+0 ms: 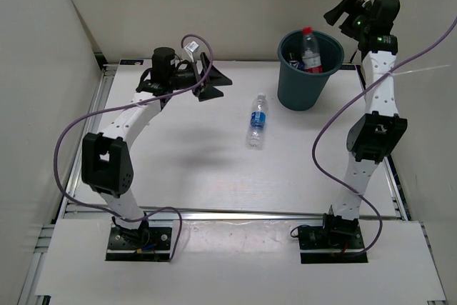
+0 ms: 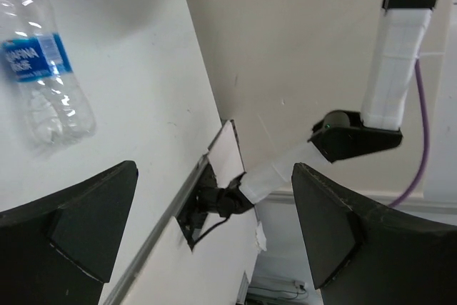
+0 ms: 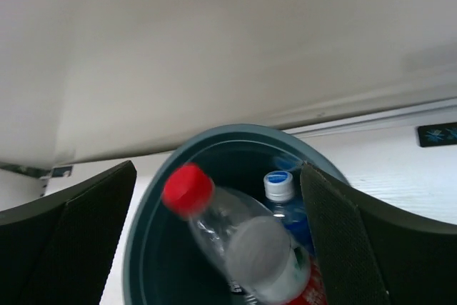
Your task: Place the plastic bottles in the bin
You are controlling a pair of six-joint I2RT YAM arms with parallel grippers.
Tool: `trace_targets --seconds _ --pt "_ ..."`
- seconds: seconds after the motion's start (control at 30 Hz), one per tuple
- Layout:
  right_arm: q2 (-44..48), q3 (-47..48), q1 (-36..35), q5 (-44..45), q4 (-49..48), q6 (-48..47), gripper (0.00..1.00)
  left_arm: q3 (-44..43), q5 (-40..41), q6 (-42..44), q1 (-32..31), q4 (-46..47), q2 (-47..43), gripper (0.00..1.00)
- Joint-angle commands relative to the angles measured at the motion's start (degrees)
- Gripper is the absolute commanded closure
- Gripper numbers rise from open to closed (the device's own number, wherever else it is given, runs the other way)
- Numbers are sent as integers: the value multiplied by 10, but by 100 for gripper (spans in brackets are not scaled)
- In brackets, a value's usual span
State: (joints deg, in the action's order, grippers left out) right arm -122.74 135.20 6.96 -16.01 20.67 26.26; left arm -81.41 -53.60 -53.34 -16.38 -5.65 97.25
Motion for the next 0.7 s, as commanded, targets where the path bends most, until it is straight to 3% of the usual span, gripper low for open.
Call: trace_targets --seconds 0.0,0.13,0.23,0.33,0.43,0.67 --pt "43 2 4 54 11 -24 1 -63 24 29 -10 -18 21 0" --pt "106 -9 -1 89 59 11 1 -110 69 131 -36 -48 50 0" --pt "151 -23 -1 78 65 37 1 -159 155 208 -73 -137 98 0" --pt "183 -36 -1 70 70 42 1 -224 295 290 -123 -231 160 0" --pt "191 -43 23 52 70 62 1 -273 397 304 -165 -273 217 0" --pt "203 -43 48 35 81 85 1 -352 471 283 -204 -400 318 0"
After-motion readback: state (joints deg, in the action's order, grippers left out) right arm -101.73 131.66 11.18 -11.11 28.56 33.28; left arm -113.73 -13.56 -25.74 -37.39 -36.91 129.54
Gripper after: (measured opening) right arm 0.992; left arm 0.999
